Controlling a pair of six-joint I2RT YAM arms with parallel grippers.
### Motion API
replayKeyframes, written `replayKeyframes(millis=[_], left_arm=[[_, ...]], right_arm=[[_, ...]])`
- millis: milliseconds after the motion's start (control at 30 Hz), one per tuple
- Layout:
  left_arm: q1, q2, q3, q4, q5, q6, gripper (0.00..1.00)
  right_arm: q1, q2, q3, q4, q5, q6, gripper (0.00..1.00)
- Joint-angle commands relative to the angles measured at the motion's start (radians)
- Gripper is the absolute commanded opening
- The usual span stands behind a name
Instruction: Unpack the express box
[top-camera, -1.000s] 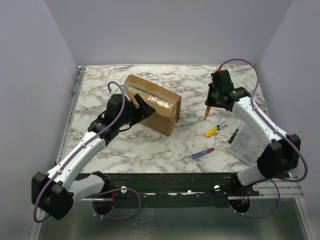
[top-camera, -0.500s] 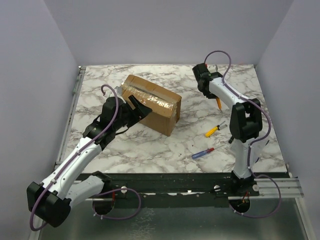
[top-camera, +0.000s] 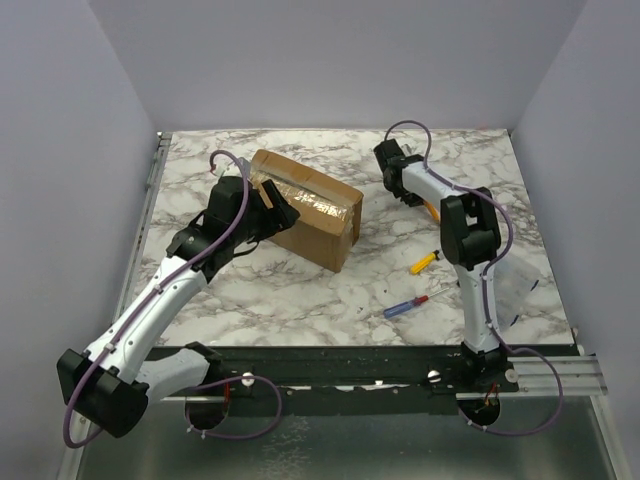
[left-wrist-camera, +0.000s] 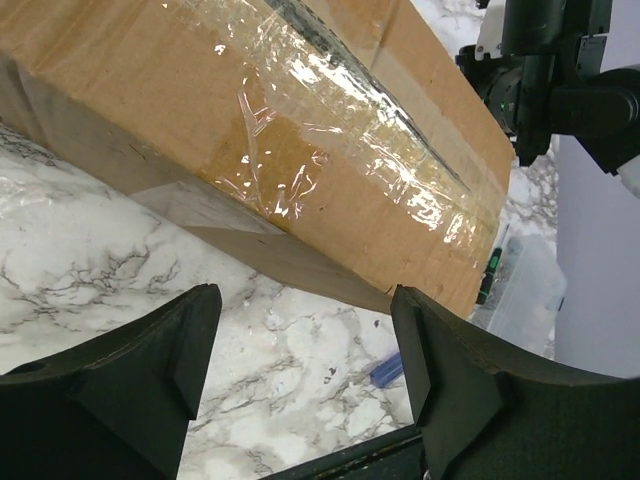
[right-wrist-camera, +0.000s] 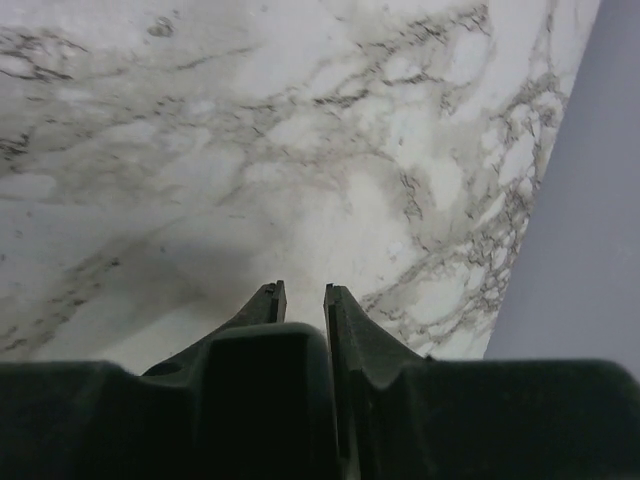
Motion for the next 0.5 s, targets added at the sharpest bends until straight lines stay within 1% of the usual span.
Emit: replayKeyframes(millis=[0, 33, 133, 267, 400, 467], left_arm=[[0.004, 0.023, 0.06, -0.091, -0.022, 0.072, 0.77], [0.004, 0.026, 0.068, -0.099, -0.026, 0.079, 0.77], [0.004, 0.042, 0.085, -0.118, -0.036, 0.084, 0.78], [0.004, 0.065, 0.115, -0.165, -0.035, 0.048, 0.78], [0.005, 0.04, 0.085, -0.181, -0.052, 0.006, 0.79], [0.003, 0.003, 0.051, -0.18, -0.078, -0.026, 0.8]], right_arm=[[0.001, 0.07, 0.066, 0.037, -0.075, -0.064, 0.31], [0.001, 0.081, 0.075, 0.037, -0.09, -0.061, 0.33], [0.001, 0.094, 0.088, 0.029, -0.149, -0.043, 0.45], [0.001, 0.077, 0.124, -0.022, -0.209, 0.015, 0.57], [0.002, 0.009, 0.19, -0.107, -0.263, 0.121, 0.67], [0.004, -0.053, 0.206, -0.151, -0.324, 0.187, 0.71]])
